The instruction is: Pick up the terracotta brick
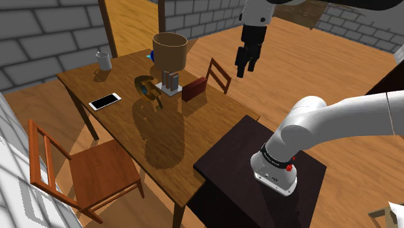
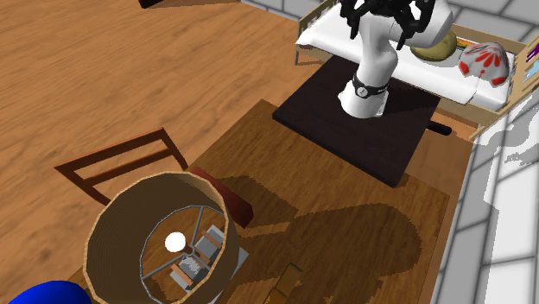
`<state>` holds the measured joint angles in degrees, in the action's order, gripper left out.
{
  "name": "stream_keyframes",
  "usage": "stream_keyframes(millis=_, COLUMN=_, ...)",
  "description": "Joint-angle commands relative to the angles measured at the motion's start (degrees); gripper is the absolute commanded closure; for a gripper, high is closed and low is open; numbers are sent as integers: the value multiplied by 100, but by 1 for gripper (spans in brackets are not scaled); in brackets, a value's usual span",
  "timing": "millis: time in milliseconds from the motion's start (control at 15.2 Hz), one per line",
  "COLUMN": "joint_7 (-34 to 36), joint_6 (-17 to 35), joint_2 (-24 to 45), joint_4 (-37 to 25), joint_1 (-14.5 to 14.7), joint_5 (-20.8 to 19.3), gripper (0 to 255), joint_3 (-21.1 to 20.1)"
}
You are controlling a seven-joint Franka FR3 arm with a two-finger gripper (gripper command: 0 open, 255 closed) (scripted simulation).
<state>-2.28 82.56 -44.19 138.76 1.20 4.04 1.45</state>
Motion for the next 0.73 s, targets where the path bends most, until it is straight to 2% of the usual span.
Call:
stream_keyframes(millis=0, joint_7=0, joint_6=0, joint_2=0, joint_4=0, joint_1=0, joint_5=0, gripper=0, joint_3=0)
stream_keyframes(millis=330, joint_7=-1327, joint_6=761, joint_2=312, joint_4=360, joint_1=76, joint_5=-596, gripper=0, joint_3=601)
stream_keyframes(millis=660, joint_7=-2603, joint_6=1639, joint_2=925, joint_4=481, joint_1=167, joint_5=-1066, gripper=0, joint_3=1194)
